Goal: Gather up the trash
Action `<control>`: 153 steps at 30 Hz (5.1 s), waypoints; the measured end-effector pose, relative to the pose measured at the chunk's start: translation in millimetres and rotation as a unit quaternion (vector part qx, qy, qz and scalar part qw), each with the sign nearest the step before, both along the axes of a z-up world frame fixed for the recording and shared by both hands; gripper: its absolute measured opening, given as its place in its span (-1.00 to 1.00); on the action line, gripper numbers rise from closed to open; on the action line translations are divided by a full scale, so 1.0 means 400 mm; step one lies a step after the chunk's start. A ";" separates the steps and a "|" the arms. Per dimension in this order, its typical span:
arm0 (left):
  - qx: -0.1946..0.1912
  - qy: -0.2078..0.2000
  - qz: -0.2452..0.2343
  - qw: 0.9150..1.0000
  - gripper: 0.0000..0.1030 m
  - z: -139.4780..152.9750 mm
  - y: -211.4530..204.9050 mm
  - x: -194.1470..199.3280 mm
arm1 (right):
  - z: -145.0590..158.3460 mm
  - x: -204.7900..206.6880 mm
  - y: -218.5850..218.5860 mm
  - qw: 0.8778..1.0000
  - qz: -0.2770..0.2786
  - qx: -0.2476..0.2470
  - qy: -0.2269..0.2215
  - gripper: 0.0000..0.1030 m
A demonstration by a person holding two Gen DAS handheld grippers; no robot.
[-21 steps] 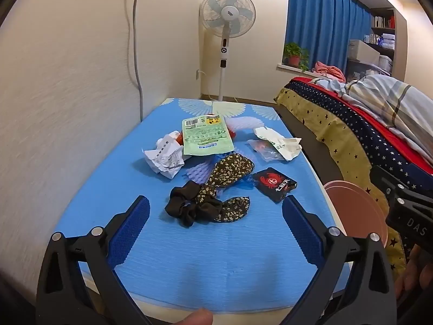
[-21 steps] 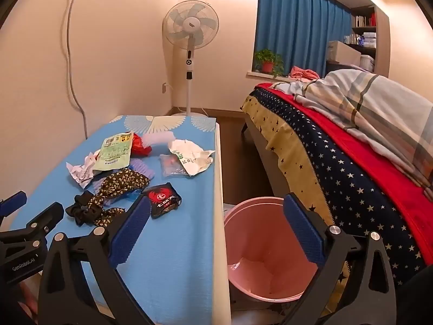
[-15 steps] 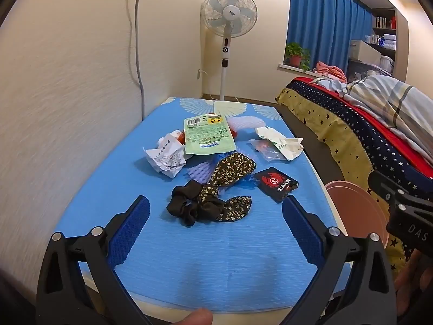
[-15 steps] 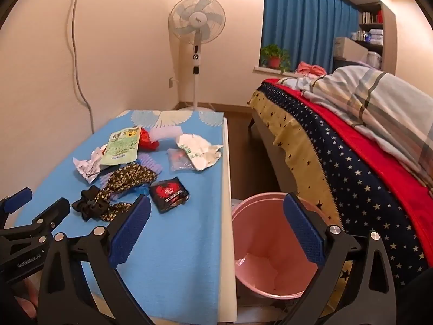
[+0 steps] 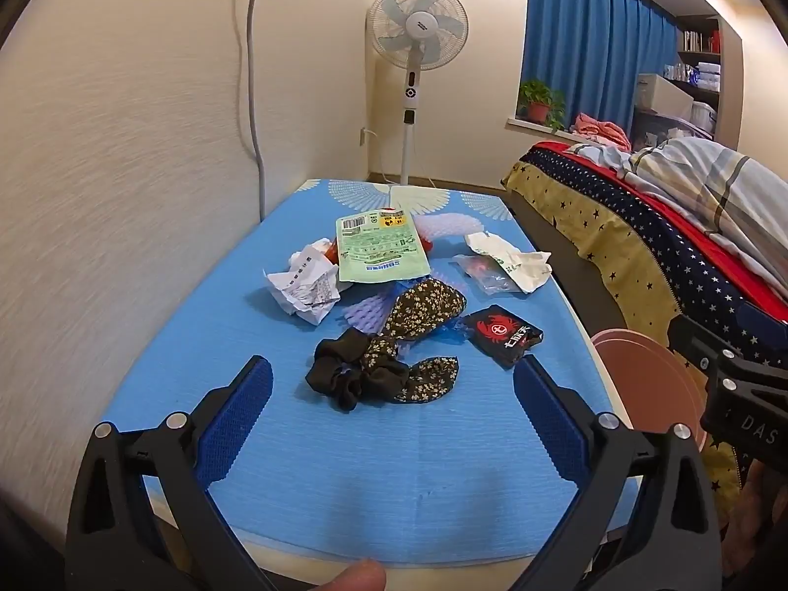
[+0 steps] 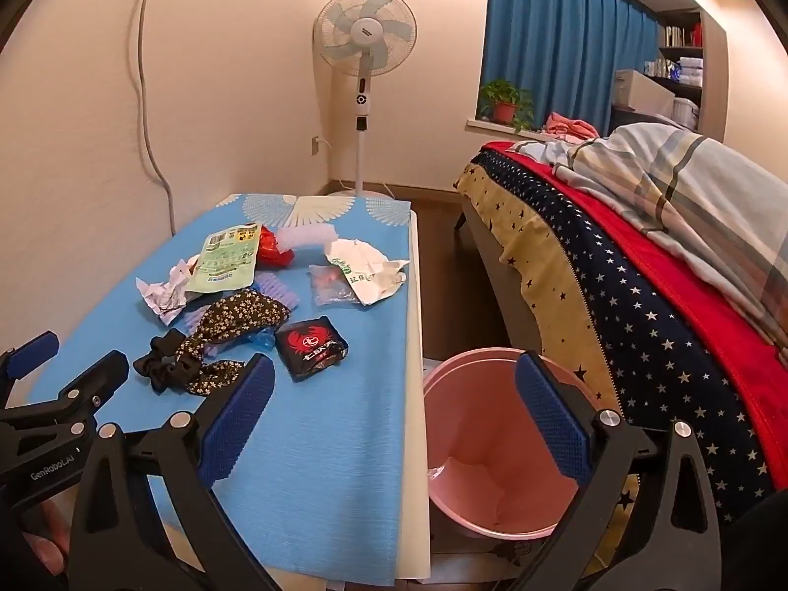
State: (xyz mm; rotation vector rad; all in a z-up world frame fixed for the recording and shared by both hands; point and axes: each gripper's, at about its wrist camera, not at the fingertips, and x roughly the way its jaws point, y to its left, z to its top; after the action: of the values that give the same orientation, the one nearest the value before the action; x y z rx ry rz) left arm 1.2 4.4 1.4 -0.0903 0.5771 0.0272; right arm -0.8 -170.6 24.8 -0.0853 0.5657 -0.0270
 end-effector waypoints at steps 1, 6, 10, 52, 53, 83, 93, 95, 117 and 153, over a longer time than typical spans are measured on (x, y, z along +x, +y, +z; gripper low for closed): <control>0.000 0.000 0.000 1.000 0.85 0.000 0.000 0.000 | -0.001 0.001 0.000 1.000 -0.001 -0.001 0.001 0.83; 0.001 -0.001 0.000 1.000 0.85 0.000 -0.004 -0.002 | 0.000 0.002 -0.006 1.000 -0.005 0.003 0.001 0.81; 0.001 -0.001 0.001 1.000 0.85 -0.001 -0.006 -0.003 | 0.003 0.001 -0.005 1.000 -0.004 0.003 0.000 0.80; 0.003 -0.001 0.002 1.000 0.85 -0.004 0.001 -0.005 | 0.006 0.002 0.001 1.000 -0.005 0.005 -0.001 0.67; 0.003 -0.001 0.002 1.000 0.85 -0.004 0.001 -0.005 | 0.006 0.002 0.002 1.000 -0.005 0.006 -0.001 0.67; -0.044 0.036 0.097 0.994 0.39 -0.099 0.095 0.126 | -0.087 0.163 0.041 0.989 0.048 0.137 0.038 -0.29; -0.067 0.096 0.123 0.986 0.37 -0.195 0.129 0.215 | -0.174 0.256 0.095 0.980 0.076 0.165 0.078 -0.29; -0.076 0.109 0.122 0.984 0.13 -0.210 0.131 0.228 | -0.184 0.269 0.109 0.979 0.083 0.163 0.084 -0.29; -0.085 0.085 0.208 0.971 -0.80 -0.164 0.205 0.191 | -0.282 0.414 0.253 0.974 0.129 0.104 0.158 -0.52; -0.074 -0.039 0.122 0.989 -0.80 0.057 0.131 0.048 | 0.106 0.139 0.025 0.986 0.127 0.102 0.045 -1.00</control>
State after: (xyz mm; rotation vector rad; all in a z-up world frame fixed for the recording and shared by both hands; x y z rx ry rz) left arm 20.4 56.9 24.4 -0.3046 0.4869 0.2178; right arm 54.7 -160.8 67.2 0.0417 0.6422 0.2850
